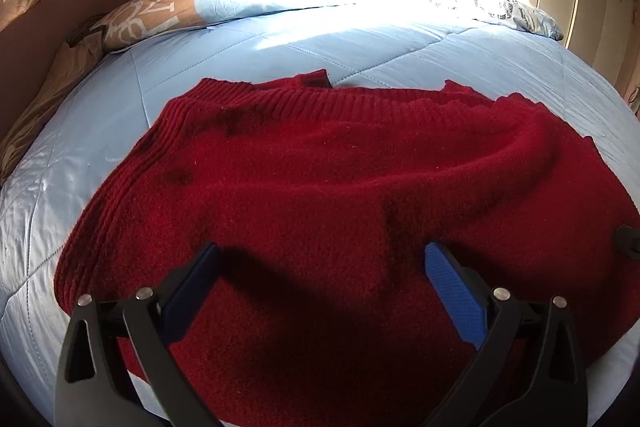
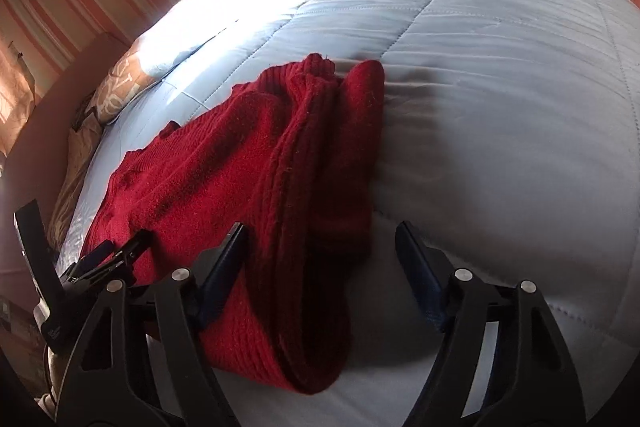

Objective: Fold small clothes

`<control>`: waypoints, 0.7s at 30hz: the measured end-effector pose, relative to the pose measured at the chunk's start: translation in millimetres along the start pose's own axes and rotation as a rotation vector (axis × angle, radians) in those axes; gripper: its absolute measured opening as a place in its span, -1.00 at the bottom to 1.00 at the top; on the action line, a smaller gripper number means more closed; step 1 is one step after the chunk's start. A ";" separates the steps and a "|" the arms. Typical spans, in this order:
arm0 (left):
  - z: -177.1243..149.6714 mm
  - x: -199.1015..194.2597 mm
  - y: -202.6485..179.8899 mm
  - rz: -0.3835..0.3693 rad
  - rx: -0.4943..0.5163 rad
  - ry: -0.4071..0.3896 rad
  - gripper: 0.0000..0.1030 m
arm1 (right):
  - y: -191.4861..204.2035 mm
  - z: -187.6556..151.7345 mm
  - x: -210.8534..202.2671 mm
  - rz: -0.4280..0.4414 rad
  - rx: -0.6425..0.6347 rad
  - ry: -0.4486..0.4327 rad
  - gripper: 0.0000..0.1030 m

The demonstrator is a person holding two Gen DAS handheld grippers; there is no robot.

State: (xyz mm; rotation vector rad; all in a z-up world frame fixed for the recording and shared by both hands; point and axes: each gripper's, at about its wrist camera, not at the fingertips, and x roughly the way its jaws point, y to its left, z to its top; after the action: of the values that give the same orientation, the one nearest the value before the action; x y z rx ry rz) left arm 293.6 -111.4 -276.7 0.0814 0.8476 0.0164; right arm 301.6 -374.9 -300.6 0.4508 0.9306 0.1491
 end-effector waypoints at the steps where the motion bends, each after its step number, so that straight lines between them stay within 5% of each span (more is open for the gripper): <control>1: -0.4 -3.4 1.1 0.004 0.000 -0.014 0.97 | 0.5 1.6 4.4 -0.005 -0.001 0.011 0.43; 3: -0.6 -10.3 5.7 -0.006 -0.017 -0.039 0.97 | 2.8 2.8 10.2 0.003 -0.009 0.022 0.37; 7: 0.5 -9.1 10.8 -0.008 -0.029 -0.020 0.97 | 10.9 2.1 16.3 0.055 -0.018 0.031 -0.37; 13: -3.8 -2.6 12.7 -0.033 -0.021 -0.010 0.97 | 25.4 4.8 -5.9 0.089 -0.033 -0.041 -0.50; 21: -0.6 5.0 14.6 -0.042 0.004 0.038 0.97 | 87.3 20.8 -54.0 0.312 -0.093 -0.154 -0.51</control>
State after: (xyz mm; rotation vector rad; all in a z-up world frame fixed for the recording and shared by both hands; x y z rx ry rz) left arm 296.7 -96.6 -279.7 0.0669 0.8874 -0.0228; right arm 292.1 -320.0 -211.9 0.5125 0.6955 0.4341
